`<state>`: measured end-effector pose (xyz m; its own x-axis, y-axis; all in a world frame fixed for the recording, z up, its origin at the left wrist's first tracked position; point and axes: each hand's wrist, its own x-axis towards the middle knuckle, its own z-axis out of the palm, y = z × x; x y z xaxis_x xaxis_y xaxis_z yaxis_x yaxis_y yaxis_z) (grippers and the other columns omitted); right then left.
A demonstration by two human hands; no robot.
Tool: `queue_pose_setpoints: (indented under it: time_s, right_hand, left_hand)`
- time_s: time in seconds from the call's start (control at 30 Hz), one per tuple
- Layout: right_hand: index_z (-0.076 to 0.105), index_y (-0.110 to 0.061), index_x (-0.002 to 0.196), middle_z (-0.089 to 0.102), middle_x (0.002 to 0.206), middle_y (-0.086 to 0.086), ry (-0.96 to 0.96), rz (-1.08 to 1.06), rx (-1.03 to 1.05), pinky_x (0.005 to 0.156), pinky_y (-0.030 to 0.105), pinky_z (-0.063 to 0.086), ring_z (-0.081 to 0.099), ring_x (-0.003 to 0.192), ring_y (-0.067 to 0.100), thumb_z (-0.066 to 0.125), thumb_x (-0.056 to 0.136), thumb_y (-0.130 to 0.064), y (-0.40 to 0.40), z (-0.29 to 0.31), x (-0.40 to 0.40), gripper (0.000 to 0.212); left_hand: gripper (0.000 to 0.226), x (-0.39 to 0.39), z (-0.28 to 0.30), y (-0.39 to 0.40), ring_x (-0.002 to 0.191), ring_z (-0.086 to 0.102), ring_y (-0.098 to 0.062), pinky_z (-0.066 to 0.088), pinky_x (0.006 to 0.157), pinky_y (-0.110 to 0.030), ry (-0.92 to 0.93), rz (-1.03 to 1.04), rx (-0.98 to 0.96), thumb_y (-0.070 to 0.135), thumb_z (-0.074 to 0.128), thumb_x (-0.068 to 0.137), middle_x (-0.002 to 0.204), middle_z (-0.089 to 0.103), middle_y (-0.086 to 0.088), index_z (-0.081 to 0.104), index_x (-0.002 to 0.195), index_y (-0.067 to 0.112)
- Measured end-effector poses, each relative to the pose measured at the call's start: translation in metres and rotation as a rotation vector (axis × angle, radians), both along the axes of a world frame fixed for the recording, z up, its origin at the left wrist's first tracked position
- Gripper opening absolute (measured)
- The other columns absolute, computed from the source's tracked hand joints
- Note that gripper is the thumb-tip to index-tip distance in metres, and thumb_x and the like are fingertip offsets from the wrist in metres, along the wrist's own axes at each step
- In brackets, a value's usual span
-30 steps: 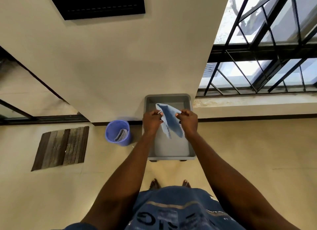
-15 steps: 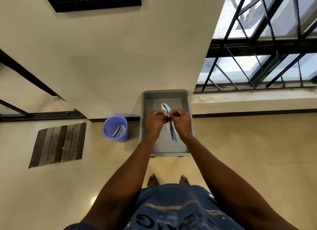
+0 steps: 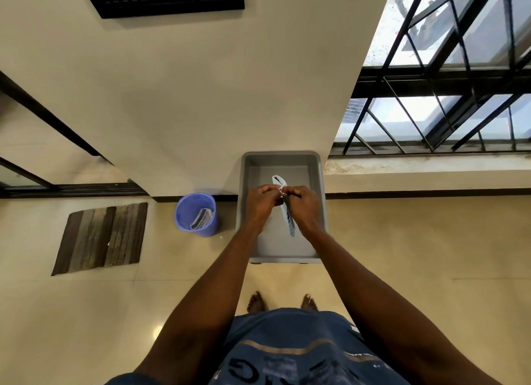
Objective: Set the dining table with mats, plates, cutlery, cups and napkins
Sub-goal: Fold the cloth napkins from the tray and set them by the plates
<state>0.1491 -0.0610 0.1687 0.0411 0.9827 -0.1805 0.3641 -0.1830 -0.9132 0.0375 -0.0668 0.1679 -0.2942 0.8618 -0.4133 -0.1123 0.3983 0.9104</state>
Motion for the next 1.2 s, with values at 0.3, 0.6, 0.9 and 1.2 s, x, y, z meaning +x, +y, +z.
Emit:
queue_pose_setpoints:
  time_s: [0.3, 0.6, 0.9, 1.2]
  right_hand:
    - [0.075, -0.014, 0.103, 0.074, 0.099, 0.003, 0.269, 0.02, -0.186, 0.08, 0.025, 0.056, 0.07, 0.09, 0.013, 0.054, 0.096, -0.011, 0.006, 0.002, 0.0, 0.023]
    - [0.064, -0.011, 0.107, 0.058, 0.119, 0.012, -0.16, 0.159, 0.082, 0.092, 0.032, 0.047, 0.053, 0.113, 0.025, 0.059, 0.088, 0.0, 0.038, 0.022, 0.025, 0.023]
    - [0.071, -0.015, 0.099, 0.057, 0.119, 0.004, -0.461, 0.502, 0.137, 0.091, 0.026, 0.029, 0.044, 0.114, 0.02, 0.076, 0.077, -0.016, 0.074, 0.054, 0.023, 0.022]
    - [0.059, -0.013, 0.112, 0.059, 0.084, 0.006, -0.386, 0.496, 0.14, 0.065, 0.03, 0.038, 0.054, 0.076, 0.021, 0.074, 0.083, -0.025, 0.077, 0.063, 0.004, 0.035]
  left_hand:
    - [0.006, -0.009, 0.003, 0.005, 0.088, 0.072, -0.026, 0.059, 0.084, -0.034, 0.104, -0.004, 0.02, 0.013, 0.072, 0.087, 0.092, 0.075, -0.009, 0.074, 0.093, 0.015]
    - [0.014, -0.048, 0.021, 0.02, 0.077, 0.058, -0.013, 0.044, 0.071, -0.022, 0.454, -0.263, 0.112, 0.018, 0.057, 0.097, 0.09, 0.069, -0.01, 0.067, 0.094, 0.01]
    - [0.011, -0.082, 0.065, 0.046, 0.074, 0.058, 0.01, 0.039, 0.069, -0.005, 0.537, -0.329, 0.263, 0.003, 0.058, 0.094, 0.085, 0.066, 0.003, 0.068, 0.095, 0.004]
    - [0.012, -0.101, 0.079, 0.052, 0.083, 0.06, 0.006, 0.045, 0.079, -0.012, 0.563, -0.306, 0.352, 0.007, 0.058, 0.094, 0.089, 0.068, 0.007, 0.068, 0.091, 0.013]
